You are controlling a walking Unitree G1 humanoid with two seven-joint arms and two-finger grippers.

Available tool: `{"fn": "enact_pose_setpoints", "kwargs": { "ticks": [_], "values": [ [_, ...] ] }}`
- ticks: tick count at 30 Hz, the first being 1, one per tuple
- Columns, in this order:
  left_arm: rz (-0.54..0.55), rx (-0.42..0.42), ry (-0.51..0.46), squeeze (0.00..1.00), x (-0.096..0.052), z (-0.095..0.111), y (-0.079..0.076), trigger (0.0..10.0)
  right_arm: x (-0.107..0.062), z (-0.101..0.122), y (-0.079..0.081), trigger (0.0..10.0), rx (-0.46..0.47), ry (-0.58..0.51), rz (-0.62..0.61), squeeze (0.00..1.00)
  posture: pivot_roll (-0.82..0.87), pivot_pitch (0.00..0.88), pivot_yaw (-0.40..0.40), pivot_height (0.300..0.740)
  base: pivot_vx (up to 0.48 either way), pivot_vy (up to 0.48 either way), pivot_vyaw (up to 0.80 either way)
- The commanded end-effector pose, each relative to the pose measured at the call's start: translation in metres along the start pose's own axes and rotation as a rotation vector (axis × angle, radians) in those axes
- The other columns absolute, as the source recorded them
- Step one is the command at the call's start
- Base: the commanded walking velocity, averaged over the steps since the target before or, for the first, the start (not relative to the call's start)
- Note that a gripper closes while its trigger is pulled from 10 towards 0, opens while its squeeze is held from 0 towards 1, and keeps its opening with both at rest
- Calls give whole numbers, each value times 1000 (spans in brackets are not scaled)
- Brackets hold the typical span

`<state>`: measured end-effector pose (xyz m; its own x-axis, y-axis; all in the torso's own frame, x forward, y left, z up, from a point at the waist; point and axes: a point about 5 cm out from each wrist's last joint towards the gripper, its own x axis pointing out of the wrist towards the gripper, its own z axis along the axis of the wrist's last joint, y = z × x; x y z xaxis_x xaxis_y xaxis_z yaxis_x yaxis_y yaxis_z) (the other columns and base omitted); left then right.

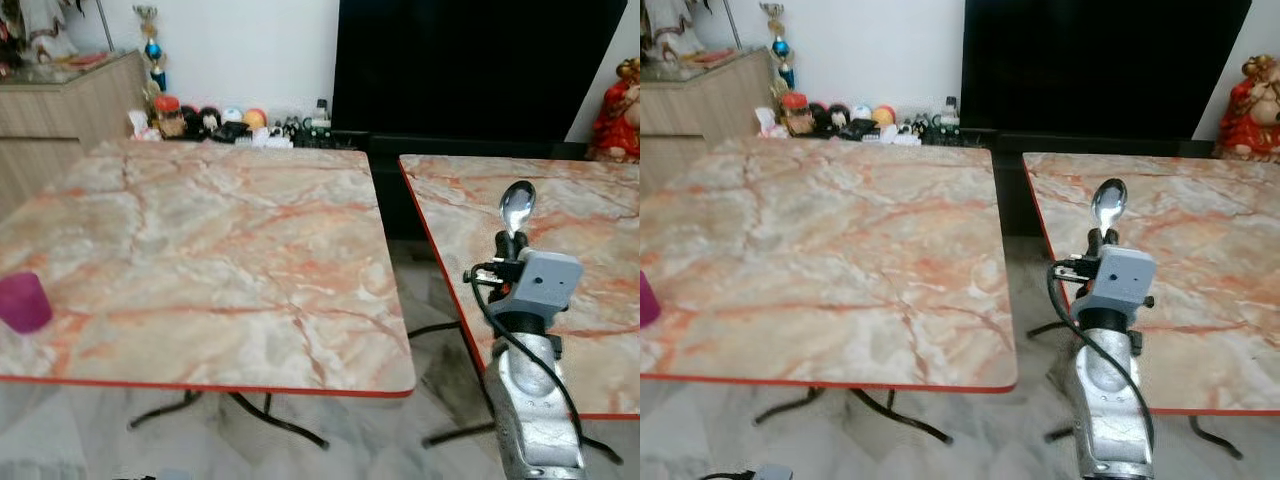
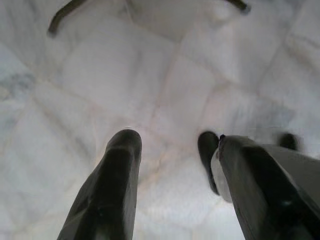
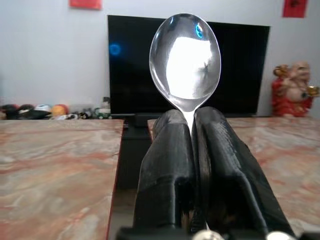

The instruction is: Setting the table

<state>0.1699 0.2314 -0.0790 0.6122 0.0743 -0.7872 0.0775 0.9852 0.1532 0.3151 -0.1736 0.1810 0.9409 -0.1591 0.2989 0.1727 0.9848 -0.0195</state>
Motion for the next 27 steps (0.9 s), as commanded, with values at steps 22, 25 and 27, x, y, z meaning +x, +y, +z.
{"fn": "enact_pose_setpoints", "kwargs": {
  "ticks": [22,25,27],
  "values": [
    [-17,9,-3,0,0,0,-5,10000,1,4,-13,10000,-27,7,-37,0,-11,69,-18,740,0,-452,0],
    [-18,8,-4,0,0,0,-6,10000,1,2,-14,10000,-33,14,-42,0,-8,72,-18,740,0,-454,0],
    [-17,9,-4,0,0,0,-6,10000,1,2,-14,10000,-33,15,-43,0,-8,74,-17,740,0,-450,0]
  ]
}}
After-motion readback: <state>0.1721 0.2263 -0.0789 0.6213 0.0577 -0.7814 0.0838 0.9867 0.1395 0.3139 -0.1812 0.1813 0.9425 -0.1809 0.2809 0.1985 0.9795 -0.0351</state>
